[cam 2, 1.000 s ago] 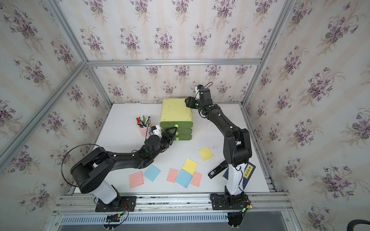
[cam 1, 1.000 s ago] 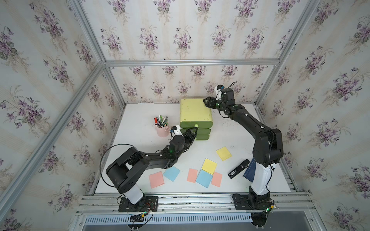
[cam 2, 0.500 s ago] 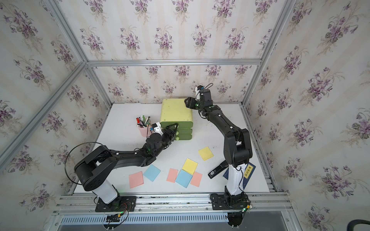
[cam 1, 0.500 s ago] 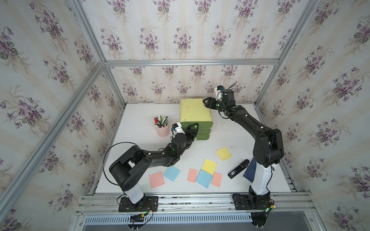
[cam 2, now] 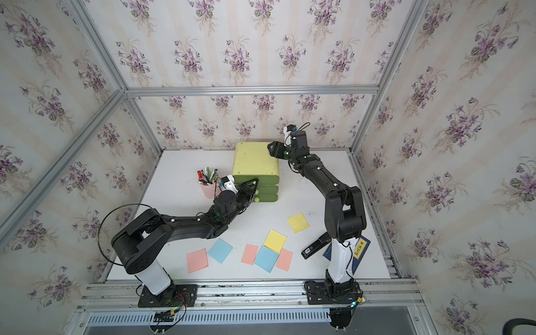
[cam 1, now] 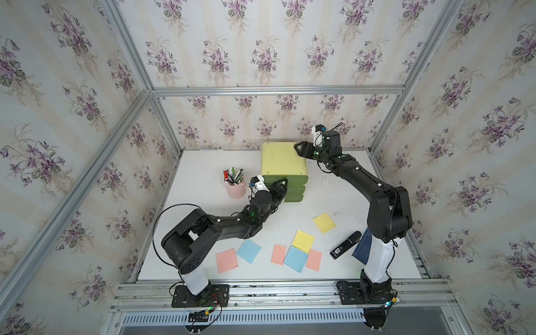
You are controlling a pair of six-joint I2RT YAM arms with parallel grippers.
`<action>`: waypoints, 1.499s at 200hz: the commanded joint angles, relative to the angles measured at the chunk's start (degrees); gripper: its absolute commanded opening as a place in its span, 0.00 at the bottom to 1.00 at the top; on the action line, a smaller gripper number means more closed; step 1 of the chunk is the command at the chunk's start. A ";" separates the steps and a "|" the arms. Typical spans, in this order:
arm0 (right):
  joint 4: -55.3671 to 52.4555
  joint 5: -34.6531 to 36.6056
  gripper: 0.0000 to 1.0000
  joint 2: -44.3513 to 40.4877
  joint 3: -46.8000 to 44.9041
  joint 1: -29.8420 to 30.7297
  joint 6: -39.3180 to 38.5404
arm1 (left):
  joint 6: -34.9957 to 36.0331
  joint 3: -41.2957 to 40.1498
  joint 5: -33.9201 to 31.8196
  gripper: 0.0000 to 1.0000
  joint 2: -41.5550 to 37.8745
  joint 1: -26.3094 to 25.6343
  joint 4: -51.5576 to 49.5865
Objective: Please put the sticky notes in the drawer by color
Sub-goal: Open the drawer in the storage box.
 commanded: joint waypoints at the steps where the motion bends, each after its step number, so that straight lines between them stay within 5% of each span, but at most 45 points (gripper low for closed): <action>1: -9.25 -0.28 0.72 0.36 -0.76 0.06 -1.01 | 2.20 0.74 -1.16 0.26 -0.46 0.35 -1.22; 53: -9.73 0.51 0.72 0.68 -0.02 -0.03 -0.34 | 1.05 -0.26 2.02 0.16 -0.17 0.76 -0.01; 89: -9.33 1.89 0.73 0.90 -0.90 -0.64 2.29 | -1.44 -0.57 6.17 0.16 -1.57 -1.03 -0.12; 261: -7.19 2.71 0.72 0.93 -1.77 -0.55 6.91 | -1.11 -14.45 6.98 0.16 -16.89 -6.01 -8.37; 300: -7.43 3.05 0.73 0.36 -1.48 -0.51 6.84 | -0.80 -14.51 6.95 0.33 -18.97 -6.37 -10.79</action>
